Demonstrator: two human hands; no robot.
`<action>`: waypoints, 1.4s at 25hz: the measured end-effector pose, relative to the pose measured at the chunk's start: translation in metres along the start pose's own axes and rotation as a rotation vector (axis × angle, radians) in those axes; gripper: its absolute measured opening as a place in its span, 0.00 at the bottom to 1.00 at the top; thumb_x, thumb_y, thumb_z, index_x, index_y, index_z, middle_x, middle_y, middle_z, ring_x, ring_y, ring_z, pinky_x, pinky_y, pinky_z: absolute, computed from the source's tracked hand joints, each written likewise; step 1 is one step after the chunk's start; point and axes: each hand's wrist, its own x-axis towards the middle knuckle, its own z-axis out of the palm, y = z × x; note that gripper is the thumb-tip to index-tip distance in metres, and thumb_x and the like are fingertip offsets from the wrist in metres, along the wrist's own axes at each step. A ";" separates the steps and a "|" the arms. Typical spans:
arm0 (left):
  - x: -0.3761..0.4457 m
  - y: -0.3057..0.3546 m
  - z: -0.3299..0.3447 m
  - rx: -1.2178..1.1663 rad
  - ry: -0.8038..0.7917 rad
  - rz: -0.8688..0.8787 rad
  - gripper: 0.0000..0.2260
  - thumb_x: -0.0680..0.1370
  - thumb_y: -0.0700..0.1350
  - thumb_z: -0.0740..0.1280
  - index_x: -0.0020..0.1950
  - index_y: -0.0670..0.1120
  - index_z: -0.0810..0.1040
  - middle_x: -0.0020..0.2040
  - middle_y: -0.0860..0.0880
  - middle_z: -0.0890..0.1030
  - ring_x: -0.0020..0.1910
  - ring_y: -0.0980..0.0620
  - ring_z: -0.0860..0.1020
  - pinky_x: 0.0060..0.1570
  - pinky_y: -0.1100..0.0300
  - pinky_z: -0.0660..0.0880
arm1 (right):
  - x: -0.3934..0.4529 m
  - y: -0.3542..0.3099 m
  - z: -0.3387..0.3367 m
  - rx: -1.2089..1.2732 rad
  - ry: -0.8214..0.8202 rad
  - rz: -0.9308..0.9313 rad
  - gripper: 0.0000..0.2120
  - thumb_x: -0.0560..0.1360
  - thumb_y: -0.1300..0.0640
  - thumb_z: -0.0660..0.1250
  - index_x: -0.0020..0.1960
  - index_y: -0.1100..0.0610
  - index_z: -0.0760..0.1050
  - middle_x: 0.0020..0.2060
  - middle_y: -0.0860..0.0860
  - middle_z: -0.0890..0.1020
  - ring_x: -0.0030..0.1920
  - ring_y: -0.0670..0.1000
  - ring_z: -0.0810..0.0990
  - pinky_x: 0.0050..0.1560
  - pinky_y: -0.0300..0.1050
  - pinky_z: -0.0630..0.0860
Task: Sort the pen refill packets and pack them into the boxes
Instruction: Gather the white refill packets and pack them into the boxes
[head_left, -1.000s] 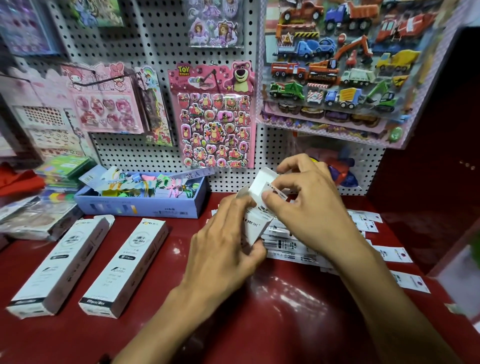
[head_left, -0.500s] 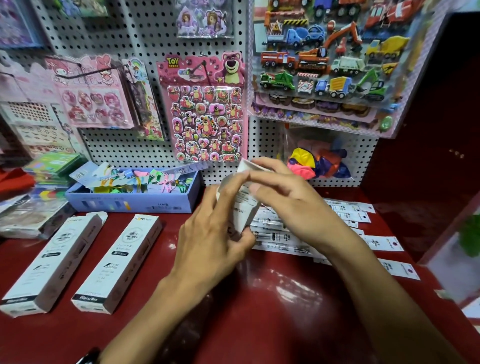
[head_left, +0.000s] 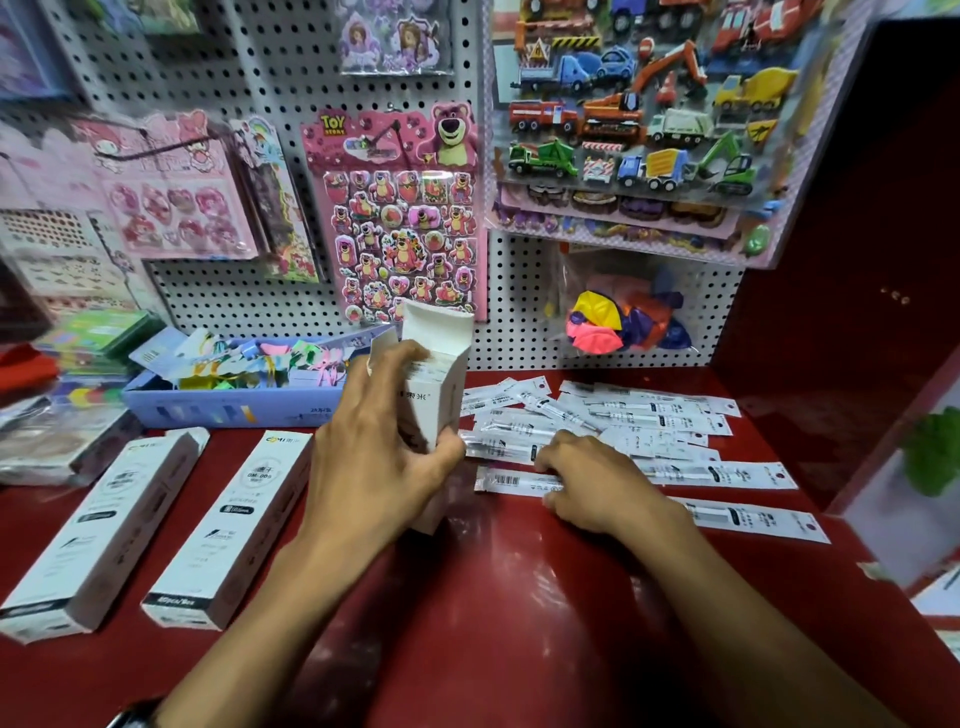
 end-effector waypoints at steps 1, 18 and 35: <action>0.001 -0.002 -0.001 0.001 0.018 -0.013 0.25 0.64 0.51 0.70 0.59 0.52 0.69 0.53 0.52 0.74 0.46 0.52 0.74 0.41 0.51 0.75 | 0.001 0.001 0.003 -0.014 0.036 -0.012 0.12 0.76 0.54 0.66 0.59 0.52 0.76 0.60 0.51 0.76 0.60 0.56 0.75 0.54 0.49 0.75; -0.005 0.004 0.005 0.096 -0.048 0.038 0.24 0.68 0.49 0.71 0.60 0.53 0.65 0.51 0.53 0.74 0.44 0.48 0.79 0.36 0.52 0.74 | -0.060 -0.041 -0.109 2.171 0.173 -0.191 0.11 0.65 0.61 0.61 0.45 0.56 0.77 0.43 0.53 0.86 0.36 0.51 0.81 0.31 0.40 0.74; -0.013 0.016 0.014 0.136 -0.119 0.204 0.26 0.68 0.48 0.72 0.61 0.52 0.65 0.55 0.55 0.75 0.45 0.51 0.79 0.36 0.62 0.69 | -0.039 -0.054 -0.084 1.471 0.626 -0.192 0.06 0.78 0.63 0.67 0.44 0.65 0.77 0.31 0.56 0.84 0.28 0.44 0.75 0.30 0.35 0.70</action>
